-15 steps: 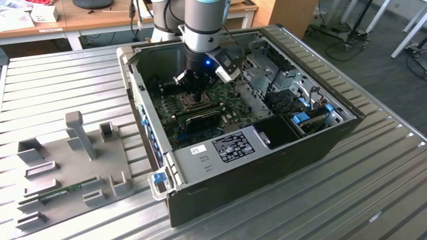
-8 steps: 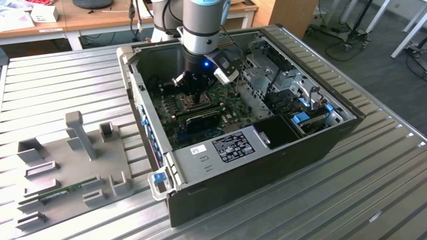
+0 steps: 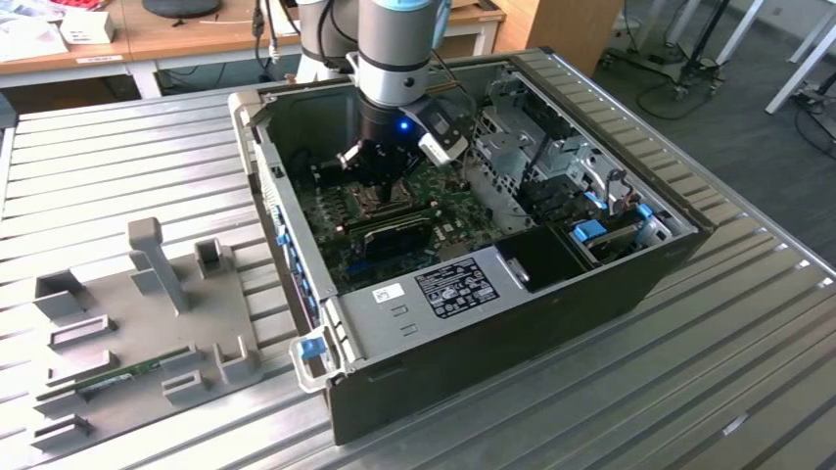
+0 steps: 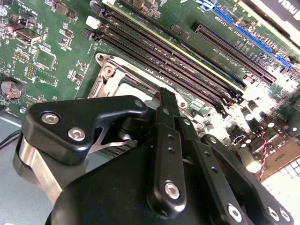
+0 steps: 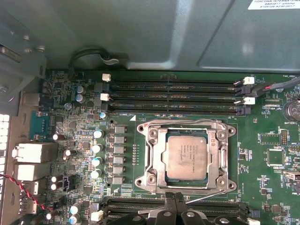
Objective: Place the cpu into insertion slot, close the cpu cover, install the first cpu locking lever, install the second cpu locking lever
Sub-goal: 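Install the second cpu locking lever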
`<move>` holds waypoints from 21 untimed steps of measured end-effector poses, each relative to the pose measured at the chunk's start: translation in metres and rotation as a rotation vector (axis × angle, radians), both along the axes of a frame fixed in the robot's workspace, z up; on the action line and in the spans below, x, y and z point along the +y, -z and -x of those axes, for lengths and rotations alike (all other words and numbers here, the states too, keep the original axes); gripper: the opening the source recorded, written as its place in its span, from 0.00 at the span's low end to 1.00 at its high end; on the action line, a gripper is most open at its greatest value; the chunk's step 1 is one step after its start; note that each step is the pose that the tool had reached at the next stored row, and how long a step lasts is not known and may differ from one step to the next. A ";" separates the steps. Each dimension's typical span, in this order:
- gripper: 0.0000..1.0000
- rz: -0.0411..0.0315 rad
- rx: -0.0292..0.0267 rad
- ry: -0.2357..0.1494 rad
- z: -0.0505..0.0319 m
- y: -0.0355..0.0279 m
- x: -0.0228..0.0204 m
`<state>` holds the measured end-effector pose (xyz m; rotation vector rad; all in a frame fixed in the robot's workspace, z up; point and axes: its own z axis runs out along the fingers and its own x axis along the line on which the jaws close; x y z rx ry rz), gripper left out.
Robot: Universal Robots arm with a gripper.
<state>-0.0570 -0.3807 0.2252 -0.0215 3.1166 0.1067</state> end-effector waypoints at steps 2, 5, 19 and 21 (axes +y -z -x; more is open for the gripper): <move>0.11 0.0001 0.0000 0.000 0.0000 0.0000 0.0000; 0.11 -0.0003 -0.0003 0.000 0.0007 0.0004 0.0000; 0.11 0.0008 0.0002 0.000 0.0135 0.0073 -0.0001; 0.11 0.0006 0.0001 0.000 0.0136 0.0074 0.0000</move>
